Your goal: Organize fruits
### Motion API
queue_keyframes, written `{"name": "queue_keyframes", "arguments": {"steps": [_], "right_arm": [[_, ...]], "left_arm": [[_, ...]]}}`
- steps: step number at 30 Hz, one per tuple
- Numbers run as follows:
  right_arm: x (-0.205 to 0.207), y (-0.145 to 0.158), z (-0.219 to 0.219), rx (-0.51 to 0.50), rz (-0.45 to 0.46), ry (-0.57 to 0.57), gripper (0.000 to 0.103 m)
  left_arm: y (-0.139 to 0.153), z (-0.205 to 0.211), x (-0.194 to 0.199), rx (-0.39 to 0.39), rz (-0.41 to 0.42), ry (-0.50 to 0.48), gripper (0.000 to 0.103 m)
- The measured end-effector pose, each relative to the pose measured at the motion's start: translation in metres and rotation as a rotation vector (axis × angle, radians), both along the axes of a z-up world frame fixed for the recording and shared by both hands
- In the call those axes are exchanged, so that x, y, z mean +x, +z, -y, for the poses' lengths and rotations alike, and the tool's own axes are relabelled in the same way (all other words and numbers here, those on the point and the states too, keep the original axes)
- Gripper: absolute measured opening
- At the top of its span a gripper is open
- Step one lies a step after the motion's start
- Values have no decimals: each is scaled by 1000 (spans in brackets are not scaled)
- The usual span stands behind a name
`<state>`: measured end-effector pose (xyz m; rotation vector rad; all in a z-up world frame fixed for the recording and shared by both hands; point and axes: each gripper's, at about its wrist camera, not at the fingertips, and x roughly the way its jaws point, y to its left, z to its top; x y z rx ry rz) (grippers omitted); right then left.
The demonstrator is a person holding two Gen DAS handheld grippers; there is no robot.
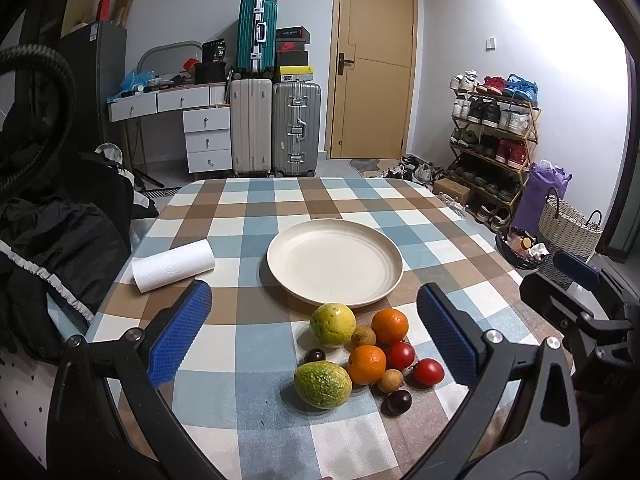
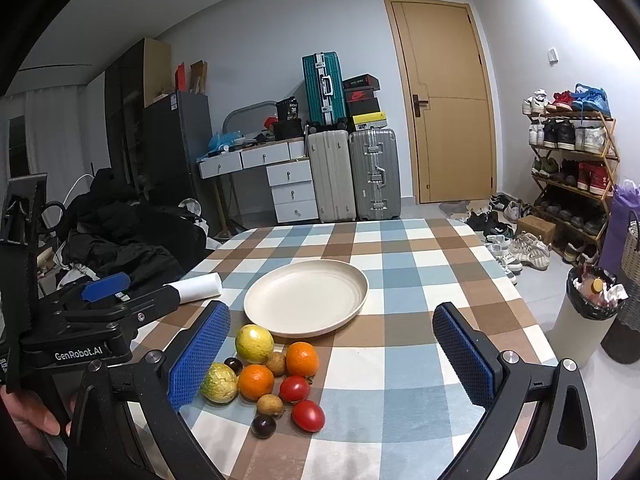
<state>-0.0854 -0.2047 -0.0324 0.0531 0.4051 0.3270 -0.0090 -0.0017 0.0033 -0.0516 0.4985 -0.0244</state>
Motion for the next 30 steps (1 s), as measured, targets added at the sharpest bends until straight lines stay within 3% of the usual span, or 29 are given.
{"name": "queue_keyframes", "arguments": {"steps": [30], "right_arm": [[-11,-2,0,32,26,-5,103]], "left_arm": [[19,-11,-19,-21,28,56,103]]}}
